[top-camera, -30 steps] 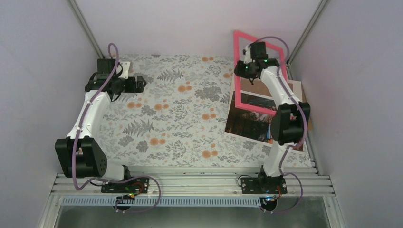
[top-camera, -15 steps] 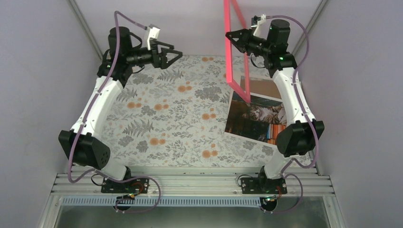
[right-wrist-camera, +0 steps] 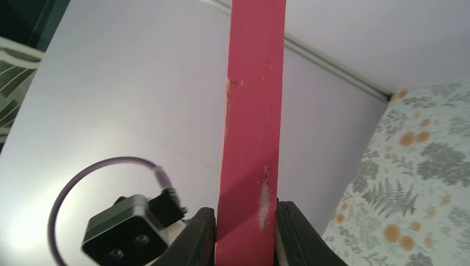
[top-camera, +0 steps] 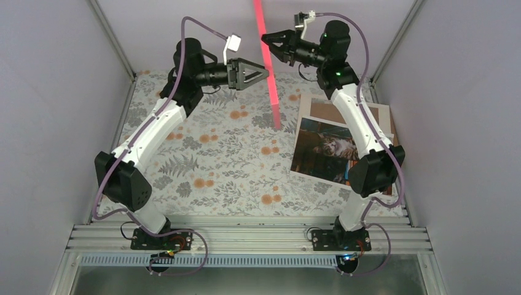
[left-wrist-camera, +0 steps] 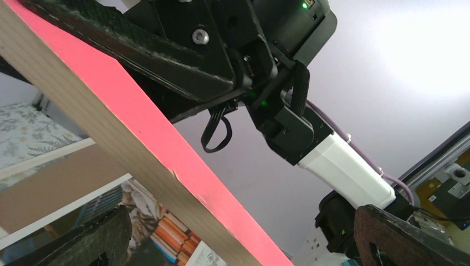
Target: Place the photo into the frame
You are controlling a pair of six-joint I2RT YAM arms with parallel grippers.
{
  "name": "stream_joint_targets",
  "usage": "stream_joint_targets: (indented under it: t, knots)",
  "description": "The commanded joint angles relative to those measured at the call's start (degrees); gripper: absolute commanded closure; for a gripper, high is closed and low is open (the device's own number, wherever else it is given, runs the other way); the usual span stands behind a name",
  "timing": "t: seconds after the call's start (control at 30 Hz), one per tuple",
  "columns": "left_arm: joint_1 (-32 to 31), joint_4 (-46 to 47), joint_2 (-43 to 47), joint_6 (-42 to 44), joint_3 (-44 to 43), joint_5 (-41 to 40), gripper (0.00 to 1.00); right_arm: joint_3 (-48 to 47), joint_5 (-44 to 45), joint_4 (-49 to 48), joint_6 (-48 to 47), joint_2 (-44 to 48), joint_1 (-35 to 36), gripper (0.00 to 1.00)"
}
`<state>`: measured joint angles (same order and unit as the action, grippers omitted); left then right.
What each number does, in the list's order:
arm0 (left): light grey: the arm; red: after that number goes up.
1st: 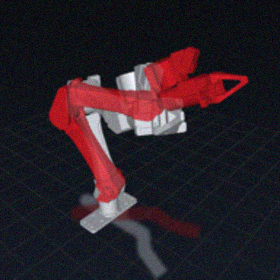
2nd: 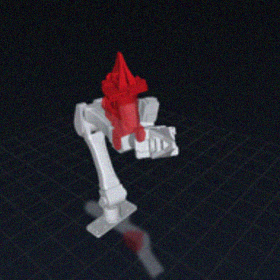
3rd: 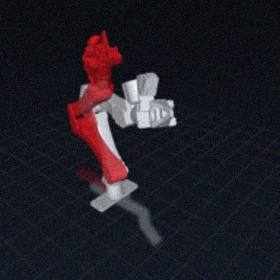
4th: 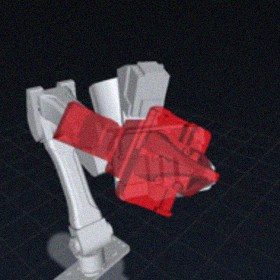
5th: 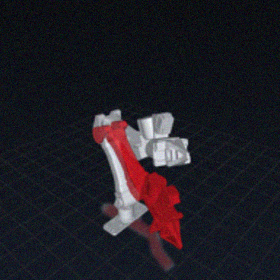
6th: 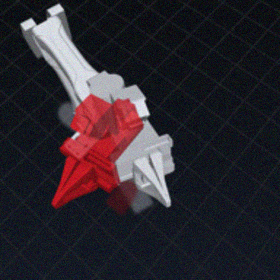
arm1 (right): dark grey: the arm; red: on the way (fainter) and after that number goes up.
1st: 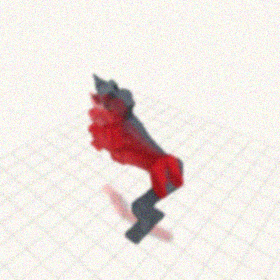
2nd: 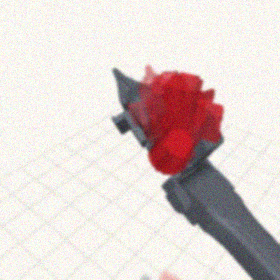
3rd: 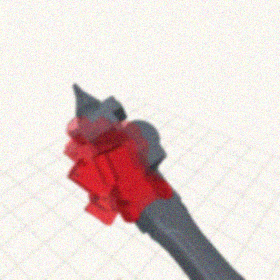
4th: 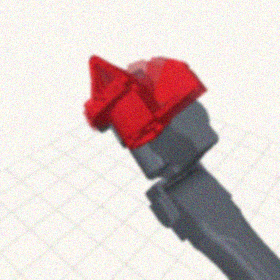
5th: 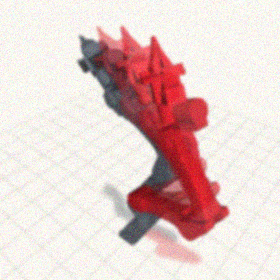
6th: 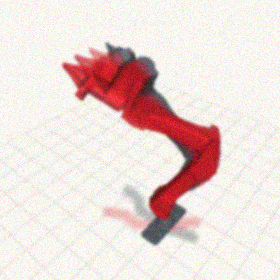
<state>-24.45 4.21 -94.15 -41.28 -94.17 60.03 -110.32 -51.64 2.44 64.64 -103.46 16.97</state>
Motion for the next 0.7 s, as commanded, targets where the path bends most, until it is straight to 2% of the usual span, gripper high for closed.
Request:
stream_joint_targets:
  t: [0.0, 0.27, 0.43, 0.67]
  knots:
    - [-0.4, 5.6, -0.2, -5.3, -0.8, 0.3, 0.0, -2.7, -1.1, -13.4, 0.5, 0.5, 1.5, 0.79]
    - [-0.6, 6.9, -0.5, -5.1, 2.4, -0.2, 0.14, -2.9, -0.1, -16.3, 3.4, 0.1, 2.7, 0.79]
    - [-0.5, 12.4, -1.5, -7.9, 2.5, 0.9, 0.23, -1.9, 0.4, -16.4, 3.2, 0.3, 3.4, 0.79]
    - [-1.4, 13.0, -1.8, -5.3, 0.2, -0.1, 0.27, 1.8, 1.3, -16.9, 2.8, 1.5, 3.8, 0.81]
